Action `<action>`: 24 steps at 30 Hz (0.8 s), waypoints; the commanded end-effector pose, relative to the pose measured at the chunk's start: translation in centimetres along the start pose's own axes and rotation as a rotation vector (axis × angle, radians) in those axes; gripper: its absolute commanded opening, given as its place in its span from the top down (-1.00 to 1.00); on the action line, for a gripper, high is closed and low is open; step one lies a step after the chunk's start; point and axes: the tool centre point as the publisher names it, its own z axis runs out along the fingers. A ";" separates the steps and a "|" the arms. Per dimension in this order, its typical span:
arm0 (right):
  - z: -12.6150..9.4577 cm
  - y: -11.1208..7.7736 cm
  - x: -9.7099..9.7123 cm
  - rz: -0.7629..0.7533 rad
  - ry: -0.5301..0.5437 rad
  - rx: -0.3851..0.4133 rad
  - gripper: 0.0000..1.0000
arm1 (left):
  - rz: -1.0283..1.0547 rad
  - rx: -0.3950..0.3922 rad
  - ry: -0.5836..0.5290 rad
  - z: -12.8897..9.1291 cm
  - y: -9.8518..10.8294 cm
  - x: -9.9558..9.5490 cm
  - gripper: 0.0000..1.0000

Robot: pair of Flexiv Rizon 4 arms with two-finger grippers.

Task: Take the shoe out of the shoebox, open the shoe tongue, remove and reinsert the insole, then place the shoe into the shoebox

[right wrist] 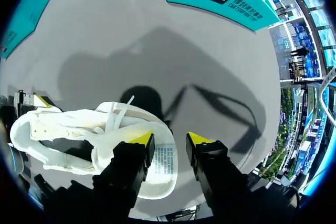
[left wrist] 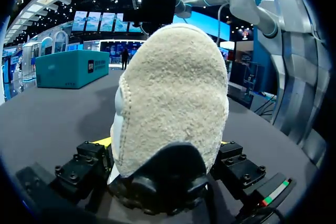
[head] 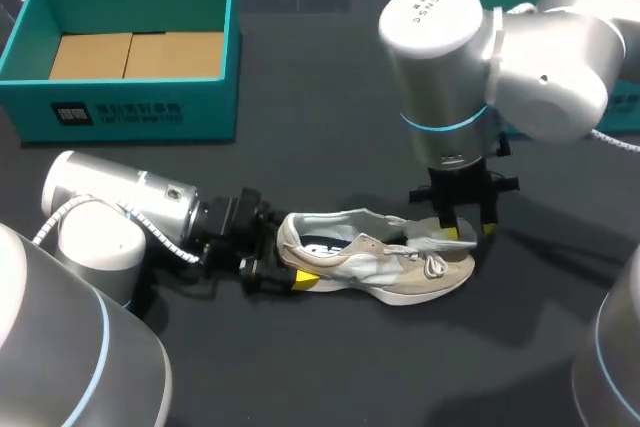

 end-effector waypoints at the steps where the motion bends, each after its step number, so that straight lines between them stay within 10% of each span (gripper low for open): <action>1: 0.8 0.1 -0.3 0.003 0.015 0.017 0.13 | 0.000 0.000 0.000 0.1 0.1 0.0 1.00; 24: -11.5 0.1 -0.3 -0.153 -0.186 -0.120 0.19 | 0.000 0.000 0.000 0.1 0.1 0.0 1.00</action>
